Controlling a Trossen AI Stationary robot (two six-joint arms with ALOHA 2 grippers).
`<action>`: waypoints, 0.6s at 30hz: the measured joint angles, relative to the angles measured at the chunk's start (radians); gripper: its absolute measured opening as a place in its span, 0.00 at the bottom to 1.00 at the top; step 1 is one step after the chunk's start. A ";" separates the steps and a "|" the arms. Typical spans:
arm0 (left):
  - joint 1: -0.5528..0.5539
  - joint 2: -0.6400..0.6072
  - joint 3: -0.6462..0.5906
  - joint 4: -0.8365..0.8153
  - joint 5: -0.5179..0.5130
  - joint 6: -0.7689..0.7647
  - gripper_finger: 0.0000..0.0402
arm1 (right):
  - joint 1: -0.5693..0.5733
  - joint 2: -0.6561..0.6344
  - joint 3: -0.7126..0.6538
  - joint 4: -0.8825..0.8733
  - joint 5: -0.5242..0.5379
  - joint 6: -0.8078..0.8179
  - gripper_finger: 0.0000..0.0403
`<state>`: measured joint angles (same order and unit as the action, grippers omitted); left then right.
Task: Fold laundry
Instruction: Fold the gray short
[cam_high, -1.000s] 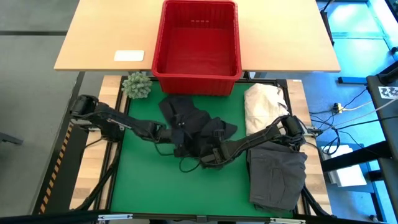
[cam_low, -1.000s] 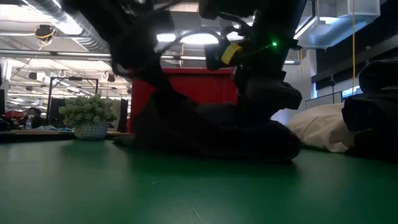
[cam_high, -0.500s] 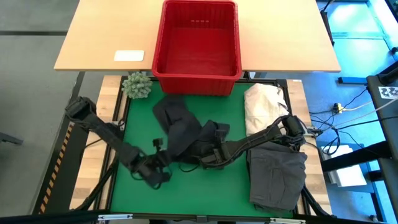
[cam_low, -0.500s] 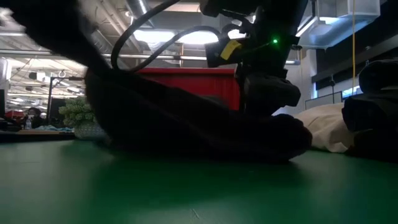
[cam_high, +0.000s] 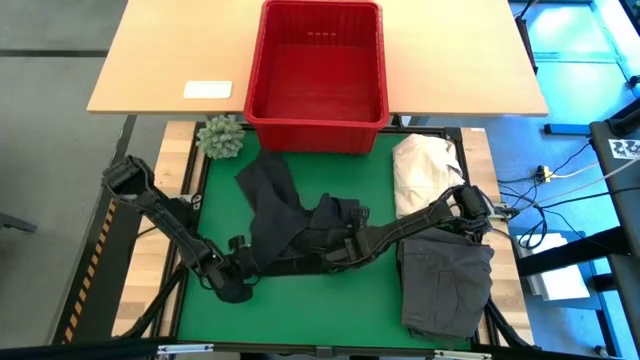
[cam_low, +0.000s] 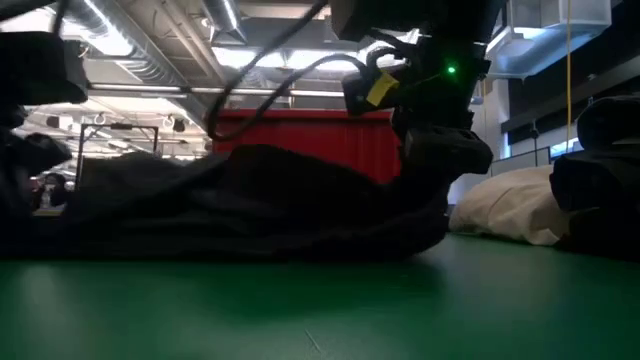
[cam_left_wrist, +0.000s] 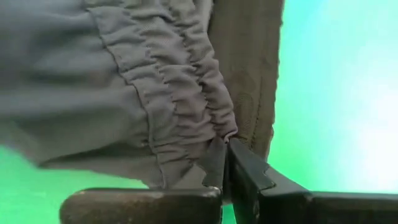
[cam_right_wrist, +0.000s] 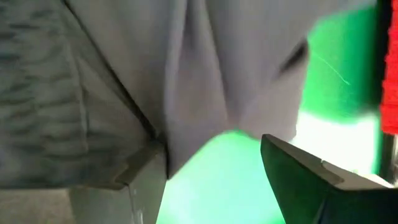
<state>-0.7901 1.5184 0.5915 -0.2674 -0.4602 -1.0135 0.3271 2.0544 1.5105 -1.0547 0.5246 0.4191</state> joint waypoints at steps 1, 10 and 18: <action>0.007 -0.005 -0.006 0.024 0.059 -0.001 0.03 | 0.000 0.000 0.000 -0.017 0.006 0.007 0.63; 0.064 -0.017 0.052 0.042 0.357 0.179 0.08 | 0.000 0.001 0.000 -0.068 0.007 0.029 0.63; 0.094 -0.096 0.182 -0.097 0.246 0.308 0.08 | 0.015 -0.015 0.000 -0.105 0.002 0.040 0.63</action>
<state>-0.6964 1.4225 0.7732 -0.3642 -0.2144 -0.7051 0.3422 2.0393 1.5101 -1.1601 0.5262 0.4592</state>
